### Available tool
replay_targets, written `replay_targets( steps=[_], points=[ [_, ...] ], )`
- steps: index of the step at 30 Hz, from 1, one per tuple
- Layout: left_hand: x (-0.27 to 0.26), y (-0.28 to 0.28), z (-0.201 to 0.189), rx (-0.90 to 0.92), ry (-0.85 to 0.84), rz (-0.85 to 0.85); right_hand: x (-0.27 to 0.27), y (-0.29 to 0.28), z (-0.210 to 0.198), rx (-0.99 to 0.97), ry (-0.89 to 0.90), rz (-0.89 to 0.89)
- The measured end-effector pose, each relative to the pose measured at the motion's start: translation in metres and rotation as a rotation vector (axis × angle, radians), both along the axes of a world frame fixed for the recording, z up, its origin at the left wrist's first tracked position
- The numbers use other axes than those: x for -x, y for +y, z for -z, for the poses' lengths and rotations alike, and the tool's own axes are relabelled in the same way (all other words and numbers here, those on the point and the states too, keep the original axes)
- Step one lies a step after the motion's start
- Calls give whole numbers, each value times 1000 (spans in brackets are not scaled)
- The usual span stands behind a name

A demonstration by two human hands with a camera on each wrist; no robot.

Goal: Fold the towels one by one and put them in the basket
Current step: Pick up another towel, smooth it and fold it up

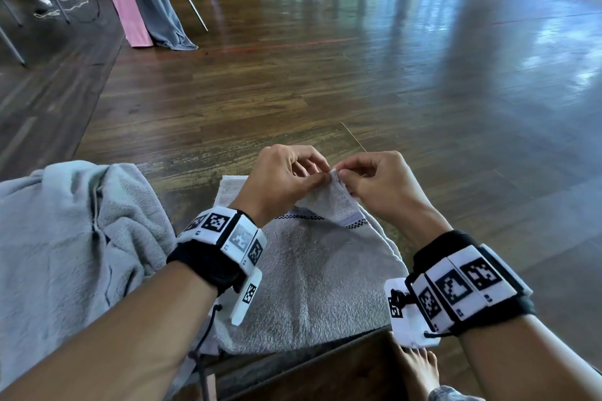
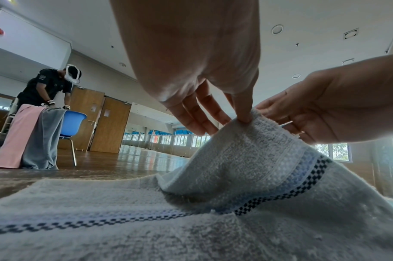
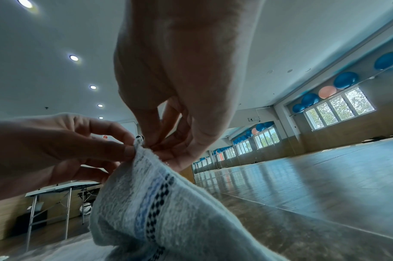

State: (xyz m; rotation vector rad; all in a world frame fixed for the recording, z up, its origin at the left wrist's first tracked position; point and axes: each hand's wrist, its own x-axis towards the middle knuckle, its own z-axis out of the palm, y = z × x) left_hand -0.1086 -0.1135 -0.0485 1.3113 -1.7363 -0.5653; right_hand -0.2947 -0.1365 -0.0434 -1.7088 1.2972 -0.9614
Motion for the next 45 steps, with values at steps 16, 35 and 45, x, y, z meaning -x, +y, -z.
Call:
replay_targets(
  steps=[16, 35, 45],
  points=[
    [2, 1, 0, 5, 22, 38, -2, 2, 2, 2, -4, -43],
    [1, 3, -2, -67, -59, 0, 0, -1, 2, 48, 64, -31],
    [-3, 1, -1, -52, -226, 130, 10, 4, -5, 130, 0, -77]
  ],
)
